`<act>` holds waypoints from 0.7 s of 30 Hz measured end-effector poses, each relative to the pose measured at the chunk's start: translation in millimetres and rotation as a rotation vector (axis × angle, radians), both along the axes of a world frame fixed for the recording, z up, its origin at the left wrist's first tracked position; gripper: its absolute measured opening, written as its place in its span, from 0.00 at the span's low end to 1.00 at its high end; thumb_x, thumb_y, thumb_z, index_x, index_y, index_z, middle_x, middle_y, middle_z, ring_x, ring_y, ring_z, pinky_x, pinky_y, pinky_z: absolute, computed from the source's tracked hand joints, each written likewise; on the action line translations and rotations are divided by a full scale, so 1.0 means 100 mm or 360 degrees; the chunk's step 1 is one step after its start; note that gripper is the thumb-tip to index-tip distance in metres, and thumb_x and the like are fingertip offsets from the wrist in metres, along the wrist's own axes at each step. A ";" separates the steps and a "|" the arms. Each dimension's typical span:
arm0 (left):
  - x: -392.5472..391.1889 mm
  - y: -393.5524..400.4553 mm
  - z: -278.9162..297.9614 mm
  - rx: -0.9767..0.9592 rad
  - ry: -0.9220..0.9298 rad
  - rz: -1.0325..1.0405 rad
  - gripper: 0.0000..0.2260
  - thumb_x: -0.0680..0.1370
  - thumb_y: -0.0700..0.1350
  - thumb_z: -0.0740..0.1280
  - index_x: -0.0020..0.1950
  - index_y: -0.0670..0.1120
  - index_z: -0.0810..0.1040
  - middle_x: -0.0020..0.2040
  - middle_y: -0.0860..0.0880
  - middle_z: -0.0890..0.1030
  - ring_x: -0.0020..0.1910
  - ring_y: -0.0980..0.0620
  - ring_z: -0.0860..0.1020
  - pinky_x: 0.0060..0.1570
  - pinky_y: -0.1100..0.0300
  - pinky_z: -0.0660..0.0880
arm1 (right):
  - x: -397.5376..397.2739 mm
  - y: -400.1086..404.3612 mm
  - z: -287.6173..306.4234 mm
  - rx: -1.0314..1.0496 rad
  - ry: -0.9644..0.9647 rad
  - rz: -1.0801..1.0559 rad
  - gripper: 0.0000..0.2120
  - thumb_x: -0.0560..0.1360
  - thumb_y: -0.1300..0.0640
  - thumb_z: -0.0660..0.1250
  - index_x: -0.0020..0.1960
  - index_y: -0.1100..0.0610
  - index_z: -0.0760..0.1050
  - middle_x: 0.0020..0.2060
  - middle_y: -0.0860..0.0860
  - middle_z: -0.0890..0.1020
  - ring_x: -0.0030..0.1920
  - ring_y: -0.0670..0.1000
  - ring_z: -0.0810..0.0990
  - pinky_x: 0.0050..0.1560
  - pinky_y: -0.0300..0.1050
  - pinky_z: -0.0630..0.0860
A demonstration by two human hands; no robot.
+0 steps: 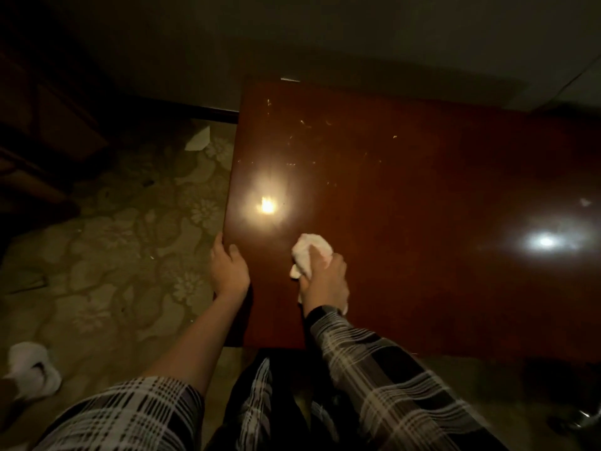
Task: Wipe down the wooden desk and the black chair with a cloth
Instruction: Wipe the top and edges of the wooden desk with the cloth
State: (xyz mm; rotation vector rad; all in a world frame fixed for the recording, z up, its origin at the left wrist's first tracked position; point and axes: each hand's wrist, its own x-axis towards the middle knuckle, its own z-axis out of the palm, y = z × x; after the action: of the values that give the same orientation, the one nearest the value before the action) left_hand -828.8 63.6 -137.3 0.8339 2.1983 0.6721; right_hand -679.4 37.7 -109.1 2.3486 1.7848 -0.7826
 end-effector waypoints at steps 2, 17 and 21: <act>-0.15 0.06 0.05 -0.0037 -0.0098 -0.0020 0.18 0.83 0.45 0.52 0.72 0.42 0.66 0.68 0.40 0.70 0.67 0.41 0.68 0.64 0.55 0.63 | -0.28 -0.14 0.01 -0.0048 0.0063 0.0147 0.27 0.77 0.50 0.61 0.74 0.45 0.56 0.65 0.56 0.62 0.64 0.57 0.64 0.56 0.50 0.71; -0.62 0.22 -0.03 -0.0175 -0.0344 -0.0035 0.21 0.83 0.50 0.51 0.62 0.39 0.76 0.61 0.39 0.77 0.60 0.41 0.74 0.63 0.49 0.68 | 0.41 0.37 0.06 0.0133 0.0134 -0.0510 0.25 0.77 0.50 0.64 0.72 0.46 0.64 0.61 0.56 0.67 0.57 0.56 0.72 0.55 0.48 0.71; -0.68 0.13 -0.11 -0.0068 -0.0599 0.0202 0.15 0.82 0.42 0.55 0.63 0.36 0.73 0.56 0.39 0.79 0.55 0.42 0.77 0.53 0.58 0.71 | -0.13 0.22 0.11 0.0050 0.0063 -0.0262 0.24 0.78 0.52 0.63 0.71 0.49 0.61 0.63 0.56 0.66 0.59 0.57 0.71 0.50 0.46 0.73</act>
State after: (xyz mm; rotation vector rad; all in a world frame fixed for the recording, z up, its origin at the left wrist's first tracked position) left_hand -897.1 76.2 -148.2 0.5004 1.9253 0.7719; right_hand -692.5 60.1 -98.3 2.5433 1.6455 -0.8319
